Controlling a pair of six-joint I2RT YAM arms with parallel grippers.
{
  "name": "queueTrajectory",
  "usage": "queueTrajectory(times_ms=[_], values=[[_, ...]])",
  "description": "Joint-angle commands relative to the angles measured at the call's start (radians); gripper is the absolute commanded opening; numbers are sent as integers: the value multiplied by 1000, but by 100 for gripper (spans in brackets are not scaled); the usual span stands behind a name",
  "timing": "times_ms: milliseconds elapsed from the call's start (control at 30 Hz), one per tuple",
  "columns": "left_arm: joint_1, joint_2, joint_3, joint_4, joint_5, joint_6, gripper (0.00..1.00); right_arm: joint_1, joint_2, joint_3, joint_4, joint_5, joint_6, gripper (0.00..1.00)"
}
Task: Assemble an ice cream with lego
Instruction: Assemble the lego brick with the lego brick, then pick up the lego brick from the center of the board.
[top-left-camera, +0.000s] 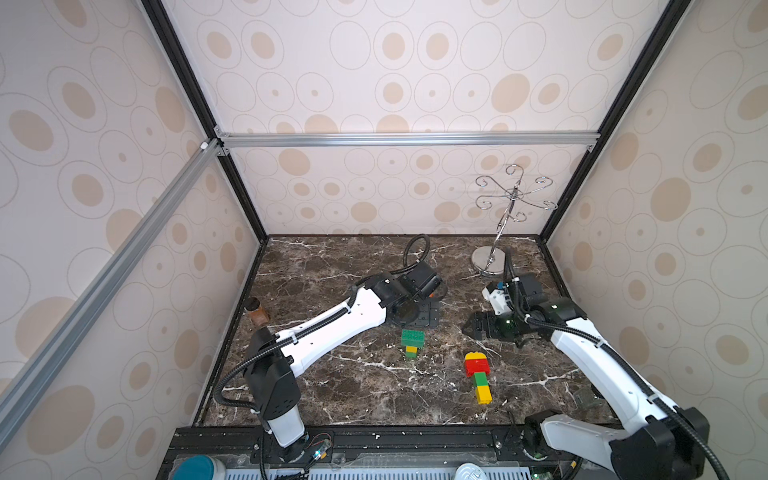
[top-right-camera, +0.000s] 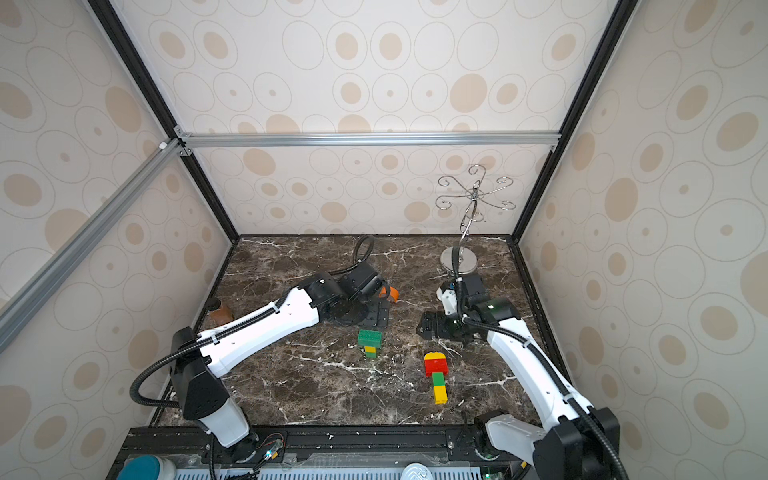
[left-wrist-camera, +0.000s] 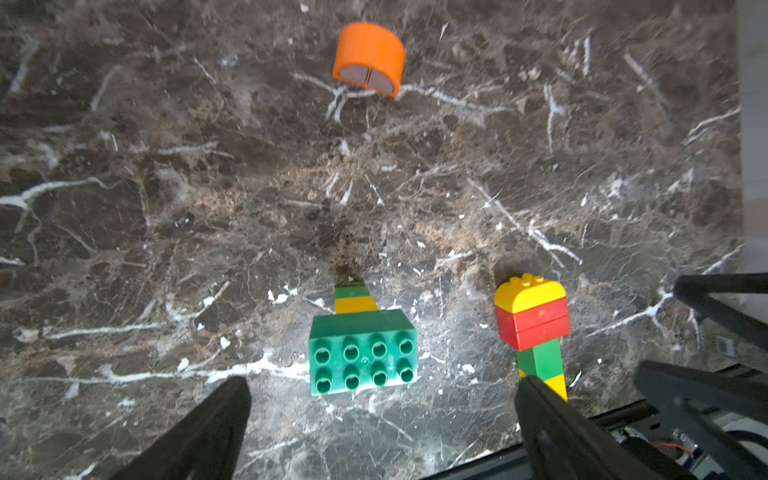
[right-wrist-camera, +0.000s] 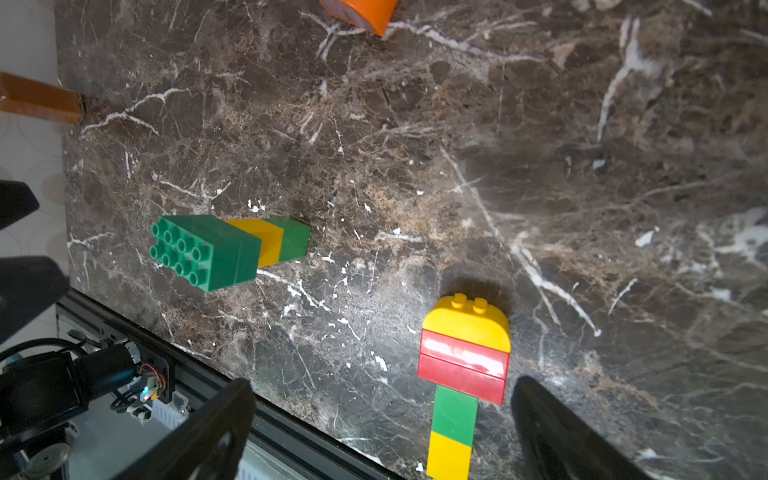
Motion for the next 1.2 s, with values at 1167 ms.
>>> queueTrajectory(times_ms=[1167], values=[[434,-403,-790,606,290,143,100,149,1085,944,-10,135,-384,91]])
